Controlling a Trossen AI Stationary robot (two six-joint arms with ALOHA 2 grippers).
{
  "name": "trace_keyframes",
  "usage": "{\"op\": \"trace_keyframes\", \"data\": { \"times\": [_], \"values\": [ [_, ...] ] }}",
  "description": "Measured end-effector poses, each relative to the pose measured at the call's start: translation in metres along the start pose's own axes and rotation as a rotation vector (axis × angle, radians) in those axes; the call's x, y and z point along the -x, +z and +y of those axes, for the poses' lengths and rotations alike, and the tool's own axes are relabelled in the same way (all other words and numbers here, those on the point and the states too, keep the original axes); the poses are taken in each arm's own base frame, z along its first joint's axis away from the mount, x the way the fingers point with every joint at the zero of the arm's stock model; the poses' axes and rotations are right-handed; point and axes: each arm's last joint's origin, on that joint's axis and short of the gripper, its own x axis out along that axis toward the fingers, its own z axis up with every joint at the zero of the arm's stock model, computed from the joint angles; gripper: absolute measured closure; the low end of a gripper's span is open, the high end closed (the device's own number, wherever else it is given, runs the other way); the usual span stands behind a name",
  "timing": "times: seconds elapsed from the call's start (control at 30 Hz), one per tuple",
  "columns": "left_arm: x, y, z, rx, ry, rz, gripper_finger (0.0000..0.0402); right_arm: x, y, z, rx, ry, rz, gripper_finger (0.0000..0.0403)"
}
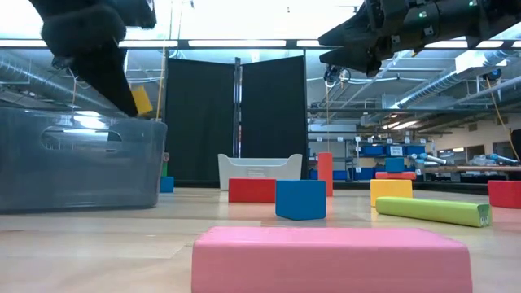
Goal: Sort blocks by size
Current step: Put the yellow square block into the black bin
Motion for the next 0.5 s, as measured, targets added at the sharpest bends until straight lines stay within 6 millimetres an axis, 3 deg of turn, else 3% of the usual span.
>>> {"op": "trace_keyframes", "data": {
  "times": [0.3,0.5],
  "values": [
    [0.004,0.0,0.018,0.061,-0.103,-0.05,0.0062,0.0,-0.001,0.0,-0.012,0.001,0.01,0.0128],
    [0.028,0.01,0.02,0.113,-0.097,-0.245,0.0039,0.0,-0.005,0.0,-0.021,-0.004,0.054,0.0128]
  ]
}}
